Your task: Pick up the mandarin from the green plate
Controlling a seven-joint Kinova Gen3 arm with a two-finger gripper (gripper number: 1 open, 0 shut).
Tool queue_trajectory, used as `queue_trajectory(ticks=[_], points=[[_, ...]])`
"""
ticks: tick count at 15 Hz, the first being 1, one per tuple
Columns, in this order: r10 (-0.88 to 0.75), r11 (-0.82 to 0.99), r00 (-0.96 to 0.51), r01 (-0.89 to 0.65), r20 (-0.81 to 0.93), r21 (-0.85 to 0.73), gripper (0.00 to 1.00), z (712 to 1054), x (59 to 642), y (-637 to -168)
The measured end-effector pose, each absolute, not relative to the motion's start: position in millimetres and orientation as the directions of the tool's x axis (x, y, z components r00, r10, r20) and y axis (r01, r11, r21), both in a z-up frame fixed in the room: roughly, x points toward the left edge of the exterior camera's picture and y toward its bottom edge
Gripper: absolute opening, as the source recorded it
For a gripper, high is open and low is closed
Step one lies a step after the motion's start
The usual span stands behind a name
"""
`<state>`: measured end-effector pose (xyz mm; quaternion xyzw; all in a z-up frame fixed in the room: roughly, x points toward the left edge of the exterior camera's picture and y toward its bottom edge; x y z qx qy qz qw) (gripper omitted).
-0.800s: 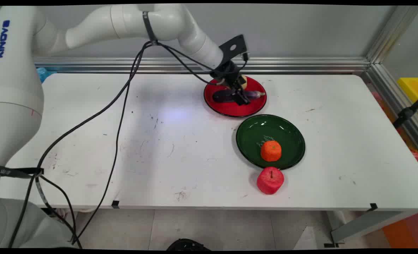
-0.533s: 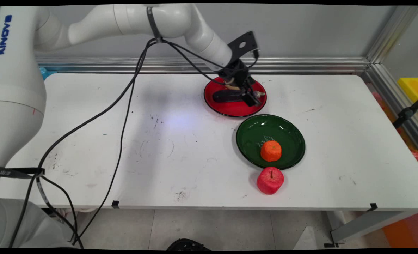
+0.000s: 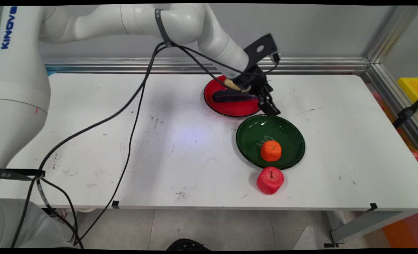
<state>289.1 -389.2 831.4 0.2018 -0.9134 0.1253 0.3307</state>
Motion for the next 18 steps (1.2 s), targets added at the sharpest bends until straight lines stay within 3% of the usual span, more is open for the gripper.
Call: queue_trajectory(ticks=[18], points=[[-0.295,0.898,-0.705,-0.435,0.645,-0.065,1.00,775,258,-311]])
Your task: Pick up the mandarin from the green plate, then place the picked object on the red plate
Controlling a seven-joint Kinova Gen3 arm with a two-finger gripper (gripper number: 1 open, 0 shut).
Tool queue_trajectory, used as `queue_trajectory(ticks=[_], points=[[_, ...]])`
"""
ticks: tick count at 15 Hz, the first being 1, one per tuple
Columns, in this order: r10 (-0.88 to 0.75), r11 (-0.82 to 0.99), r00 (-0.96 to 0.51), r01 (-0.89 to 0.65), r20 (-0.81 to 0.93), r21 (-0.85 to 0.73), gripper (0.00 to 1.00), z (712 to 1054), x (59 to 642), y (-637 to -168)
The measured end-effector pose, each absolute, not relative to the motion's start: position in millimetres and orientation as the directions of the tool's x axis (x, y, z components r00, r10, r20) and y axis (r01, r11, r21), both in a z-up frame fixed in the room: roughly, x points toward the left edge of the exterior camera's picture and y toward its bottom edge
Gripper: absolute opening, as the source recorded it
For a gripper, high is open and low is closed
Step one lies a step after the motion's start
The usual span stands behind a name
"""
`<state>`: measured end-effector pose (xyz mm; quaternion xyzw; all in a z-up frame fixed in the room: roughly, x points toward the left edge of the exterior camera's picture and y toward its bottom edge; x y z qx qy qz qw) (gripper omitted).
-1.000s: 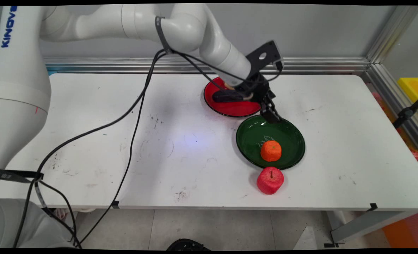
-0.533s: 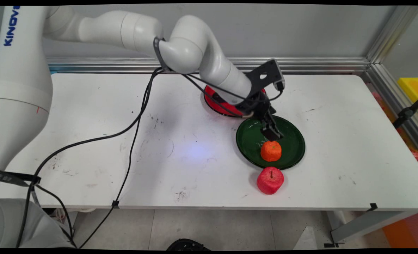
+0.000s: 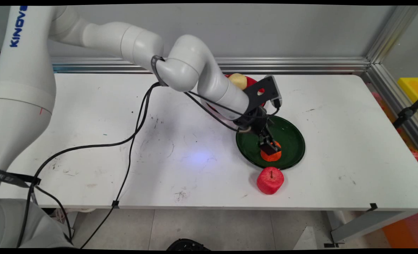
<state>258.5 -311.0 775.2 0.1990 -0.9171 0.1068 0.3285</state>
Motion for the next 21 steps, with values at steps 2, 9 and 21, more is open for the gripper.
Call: queue_trajectory(ticks=[2,9,21], points=[[-0.295,0.899,-0.707,-0.433,0.643,-0.064,1.00,770,259,-307],[-0.284,0.902,-0.713,-0.425,0.641,-0.072,1.00,752,260,-299],[-0.265,0.904,-0.709,-0.418,0.653,-0.088,0.00,731,257,-296]])
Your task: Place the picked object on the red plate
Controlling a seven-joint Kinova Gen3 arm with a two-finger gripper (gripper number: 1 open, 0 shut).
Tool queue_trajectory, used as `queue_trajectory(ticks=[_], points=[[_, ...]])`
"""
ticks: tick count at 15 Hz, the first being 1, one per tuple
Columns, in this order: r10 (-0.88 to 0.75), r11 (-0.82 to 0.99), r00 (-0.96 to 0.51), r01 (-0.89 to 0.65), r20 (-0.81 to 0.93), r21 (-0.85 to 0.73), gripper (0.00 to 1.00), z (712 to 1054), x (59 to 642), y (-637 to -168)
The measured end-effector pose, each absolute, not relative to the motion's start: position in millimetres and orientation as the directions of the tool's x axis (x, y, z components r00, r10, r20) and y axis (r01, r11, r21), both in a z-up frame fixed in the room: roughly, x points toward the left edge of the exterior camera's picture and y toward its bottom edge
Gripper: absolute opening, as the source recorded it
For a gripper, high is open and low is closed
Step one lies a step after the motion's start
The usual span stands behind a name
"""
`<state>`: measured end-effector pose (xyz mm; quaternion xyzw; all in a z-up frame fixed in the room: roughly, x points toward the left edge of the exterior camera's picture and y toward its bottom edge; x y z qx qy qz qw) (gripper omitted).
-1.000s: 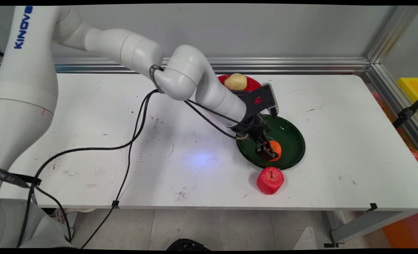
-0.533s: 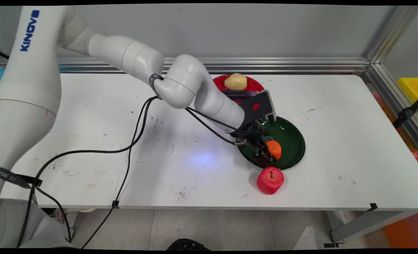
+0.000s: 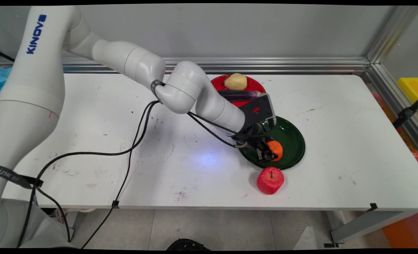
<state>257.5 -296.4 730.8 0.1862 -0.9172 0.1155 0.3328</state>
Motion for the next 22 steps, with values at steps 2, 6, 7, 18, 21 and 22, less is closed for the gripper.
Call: queue_trajectory(ticks=[2,6,7,18,21,22], points=[[-0.263,0.904,-0.706,-0.419,0.657,-0.087,0.00,731,257,-297],[-0.268,0.904,-0.695,-0.421,0.668,-0.076,0.00,739,258,-300],[-0.269,0.903,-0.691,-0.423,0.671,-0.073,0.00,743,259,-302],[-0.253,0.892,-0.719,-0.433,0.647,-0.132,0.00,788,324,-356],[-0.248,0.883,-0.728,-0.441,0.639,-0.159,0.00,790,345,-373],[-0.246,0.881,-0.729,-0.443,0.639,-0.167,0.00,790,350,-379]])
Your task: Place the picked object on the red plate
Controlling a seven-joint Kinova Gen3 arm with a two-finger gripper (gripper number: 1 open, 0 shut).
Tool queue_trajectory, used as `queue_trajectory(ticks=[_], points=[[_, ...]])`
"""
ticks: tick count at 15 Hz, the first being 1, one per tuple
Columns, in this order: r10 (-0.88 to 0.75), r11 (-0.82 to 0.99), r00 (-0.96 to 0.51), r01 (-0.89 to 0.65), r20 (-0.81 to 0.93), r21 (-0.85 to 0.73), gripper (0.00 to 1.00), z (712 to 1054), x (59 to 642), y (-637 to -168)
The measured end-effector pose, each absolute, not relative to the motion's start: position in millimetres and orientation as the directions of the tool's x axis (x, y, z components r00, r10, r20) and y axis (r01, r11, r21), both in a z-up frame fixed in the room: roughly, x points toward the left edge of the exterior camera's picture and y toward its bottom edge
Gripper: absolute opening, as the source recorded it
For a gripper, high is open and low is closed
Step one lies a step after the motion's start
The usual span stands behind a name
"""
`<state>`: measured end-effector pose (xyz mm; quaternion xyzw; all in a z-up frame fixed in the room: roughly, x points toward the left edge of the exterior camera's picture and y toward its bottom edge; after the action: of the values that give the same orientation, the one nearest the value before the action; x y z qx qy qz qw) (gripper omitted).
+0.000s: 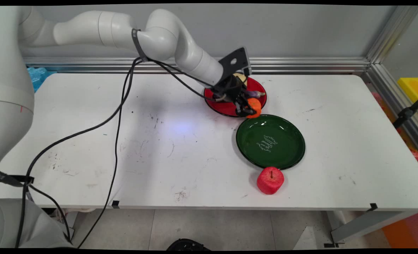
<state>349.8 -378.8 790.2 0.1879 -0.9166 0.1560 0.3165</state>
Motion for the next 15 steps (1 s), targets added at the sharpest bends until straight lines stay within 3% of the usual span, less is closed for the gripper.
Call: queue_trajectory(ticks=[15], points=[[-0.228,0.881,-0.736,-0.435,0.637,-0.187,0.00,756,392,-422]])
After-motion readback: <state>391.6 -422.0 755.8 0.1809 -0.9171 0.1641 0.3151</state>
